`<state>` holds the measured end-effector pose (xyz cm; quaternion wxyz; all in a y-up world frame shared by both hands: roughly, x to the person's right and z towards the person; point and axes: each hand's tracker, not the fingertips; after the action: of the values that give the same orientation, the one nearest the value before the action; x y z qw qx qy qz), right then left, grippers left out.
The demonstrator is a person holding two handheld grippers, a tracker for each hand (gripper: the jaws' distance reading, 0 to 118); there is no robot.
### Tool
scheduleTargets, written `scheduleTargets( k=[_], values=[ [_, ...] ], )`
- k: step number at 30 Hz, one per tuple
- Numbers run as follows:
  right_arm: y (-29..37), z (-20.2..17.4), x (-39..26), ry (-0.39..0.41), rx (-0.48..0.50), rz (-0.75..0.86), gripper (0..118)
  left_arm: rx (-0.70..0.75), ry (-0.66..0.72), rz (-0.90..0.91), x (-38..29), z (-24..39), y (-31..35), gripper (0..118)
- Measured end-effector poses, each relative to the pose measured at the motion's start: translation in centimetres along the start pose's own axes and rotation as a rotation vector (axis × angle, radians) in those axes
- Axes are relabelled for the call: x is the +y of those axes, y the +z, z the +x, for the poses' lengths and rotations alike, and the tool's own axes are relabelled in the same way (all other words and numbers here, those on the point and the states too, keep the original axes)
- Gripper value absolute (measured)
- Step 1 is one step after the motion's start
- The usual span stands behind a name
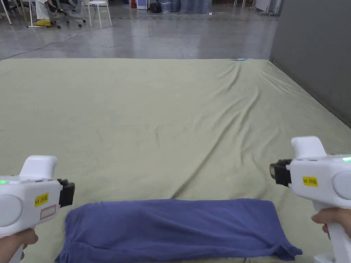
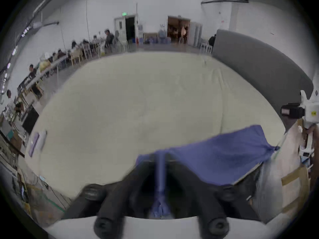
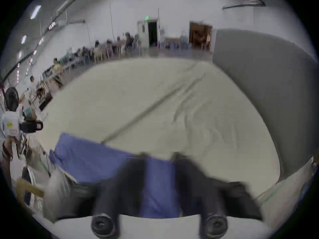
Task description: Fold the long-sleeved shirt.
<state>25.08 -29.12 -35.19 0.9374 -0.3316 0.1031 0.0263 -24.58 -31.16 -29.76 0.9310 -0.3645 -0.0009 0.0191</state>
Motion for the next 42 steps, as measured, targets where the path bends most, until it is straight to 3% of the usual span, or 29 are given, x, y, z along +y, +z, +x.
scheduleTargets(
  k=[4,6,10,11,12,13,14,18,21,25,27,32,36,37,38,39,42],
  values=[
    [0.3,-3.2,-0.6,0.056,0.030,0.006,0,-0.072,0.033,0.030,0.5,0.3,-0.1,0],
    [-0.4,-3.1,0.5,0.061,0.061,-0.016,0,-0.090,0.065,0.017,0.5,0.3,0.2,0],
    [-0.4,-3.6,0.2,0.057,0.111,-0.034,0,-0.314,0.334,-0.007,-0.5,-3.9,-1.1,0],
    [-0.3,-3.9,-0.2,0.060,0.119,-0.037,0,-0.344,0.417,0.024,-1.3,-5.3,-1.7,14],
    [-0.3,-4.2,-0.6,0.061,0.127,-0.043,0,-0.372,0.454,0.009,-2.0,-6.5,-2.9,50],
    [-0.6,-4.0,-0.2,0.058,0.135,-0.051,0,-0.386,0.471,-0.050,-2.8,-7.4,-3.8,98],
    [-0.6,-4.0,-0.5,0.054,0.142,-0.058,0,-0.407,0.495,-0.112,-3.6,-8.7,-4.3,116],
    [-1.3,-3.9,-0.9,-0.020,0.228,-0.116,0,-0.557,0.623,-0.237,-7.2,-11.8,-7.7,116],
    [-1.7,-4.6,-1.0,-0.007,0.223,-0.119,0,-0.636,0.618,-0.299,-9.6,-11.9,-9.9,116],
    [-2.5,-5.3,-1.0,0.003,0.228,-0.130,0,-0.723,0.665,-0.311,-11.7,-11.7,-12.9,115],
    [-2.9,-5.3,-0.9,-0.011,0.253,-0.144,0,-0.819,0.691,-0.230,-12.1,-10.8,-12.9,115],
    [-3.2,-5.5,-0.8,-0.003,0.252,-0.152,0,-0.906,0.656,-0.262,-11.1,-6.7,-16.2,115],
    [-3.0,-5.0,-0.8,-0.010,0.242,-0.150,0,-0.877,0.576,-0.235,-9.9,-6.2,-17.0,115],
    [-2.9,-4.9,-1.0,-0.012,0.234,-0.150,0,-0.822,0.536,-0.197,-9.6,-6.8,-16.7,111],
    [-2.8,-4.8,-1.1,-0.015,0.228,-0.153,0,-0.711,0.512,-0.176,-9.9,-6.6,-16.6,68],
    [-2.9,-4.6,-1.1,-0.016,0.224,-0.157,0,-0.713,0.545,-0.207,-9.9,-6.9,-16.5,10],
    [-2.7,-4.6,-1.3,-0.016,0.217,-0.165,0,-0.754,0.481,-0.201,-9.6,-7.1,-15.2,12]
  ],
)
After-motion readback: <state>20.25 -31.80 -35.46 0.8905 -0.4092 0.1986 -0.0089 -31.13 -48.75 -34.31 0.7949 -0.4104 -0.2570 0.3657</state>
